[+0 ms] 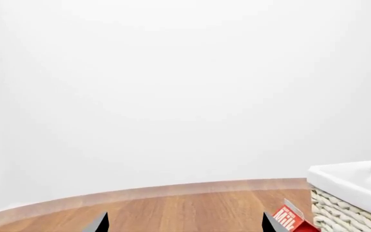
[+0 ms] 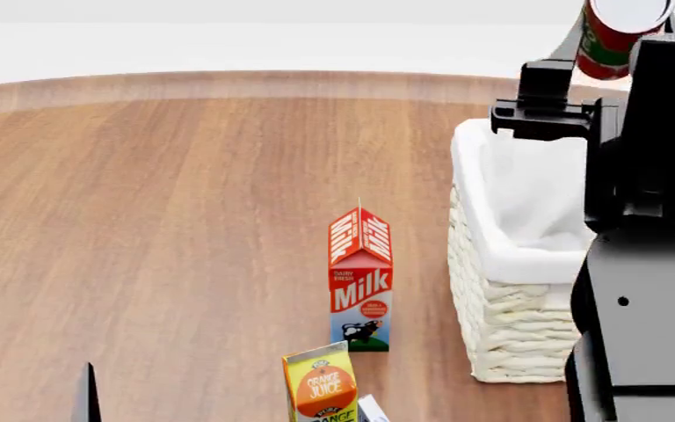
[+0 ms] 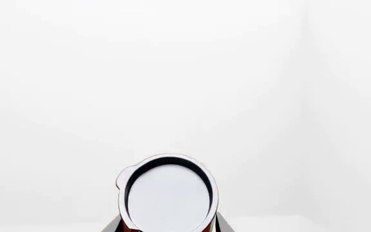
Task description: Pick up the tomato sauce, and put it in the basket.
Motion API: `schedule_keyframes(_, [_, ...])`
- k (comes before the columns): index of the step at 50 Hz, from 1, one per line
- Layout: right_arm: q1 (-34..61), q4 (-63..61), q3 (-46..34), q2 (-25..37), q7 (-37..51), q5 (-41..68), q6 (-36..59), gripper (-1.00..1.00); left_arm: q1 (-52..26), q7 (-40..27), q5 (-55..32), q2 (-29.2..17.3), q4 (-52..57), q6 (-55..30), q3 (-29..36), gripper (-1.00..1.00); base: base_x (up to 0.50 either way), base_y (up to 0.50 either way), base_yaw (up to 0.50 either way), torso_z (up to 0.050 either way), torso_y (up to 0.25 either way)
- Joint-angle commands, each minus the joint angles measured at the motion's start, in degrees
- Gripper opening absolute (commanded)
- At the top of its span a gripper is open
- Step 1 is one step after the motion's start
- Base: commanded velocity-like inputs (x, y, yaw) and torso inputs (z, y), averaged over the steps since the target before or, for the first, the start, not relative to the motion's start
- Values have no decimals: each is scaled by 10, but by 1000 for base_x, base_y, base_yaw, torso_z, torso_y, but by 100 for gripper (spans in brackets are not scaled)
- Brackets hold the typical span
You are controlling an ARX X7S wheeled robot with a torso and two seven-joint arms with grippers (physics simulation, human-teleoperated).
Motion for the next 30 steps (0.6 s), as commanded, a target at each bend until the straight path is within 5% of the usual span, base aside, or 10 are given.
schedule_keyframes(1, [143,292,-27,-29,-32,-33,-94,-100,-2,-2,-3,-2,0,0,1,100,0,0,0,0,0])
schedule_keyframes(13, [316,711,-40,-60,-54,-60,-262,-100,-5,-5,-5,-4,-2,-1,2,100,0,0,0,0,0])
schedule_keyframes(30, [296,713,-36,-57,-70,-110,-170,-100,-4,-10,-8,-8,-1,1,2,100,0,0,0,0,1])
